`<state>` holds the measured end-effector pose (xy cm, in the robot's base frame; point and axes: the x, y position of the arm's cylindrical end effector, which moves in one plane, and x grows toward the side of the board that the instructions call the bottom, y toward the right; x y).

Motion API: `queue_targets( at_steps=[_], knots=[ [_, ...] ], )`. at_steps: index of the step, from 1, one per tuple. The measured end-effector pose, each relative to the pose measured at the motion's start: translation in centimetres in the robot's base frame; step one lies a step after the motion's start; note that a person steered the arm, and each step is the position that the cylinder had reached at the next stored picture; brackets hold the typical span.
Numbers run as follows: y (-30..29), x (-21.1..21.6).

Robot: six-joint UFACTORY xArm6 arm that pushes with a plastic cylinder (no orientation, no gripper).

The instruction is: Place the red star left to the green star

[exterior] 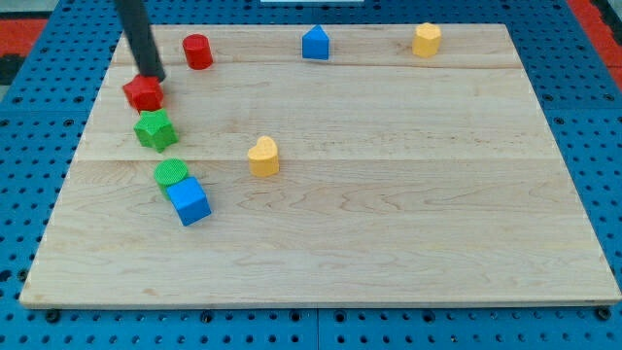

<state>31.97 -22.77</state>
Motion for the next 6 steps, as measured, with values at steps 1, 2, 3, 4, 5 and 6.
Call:
queue_targets(
  at_steps=[1, 2, 3, 4, 5, 6],
  knots=[
    [-0.2, 5.2],
    [0.3, 5.9],
    [0.4, 5.9],
    [0.5, 5.9],
    [0.5, 5.5],
    [-3.3, 5.7]
  ],
)
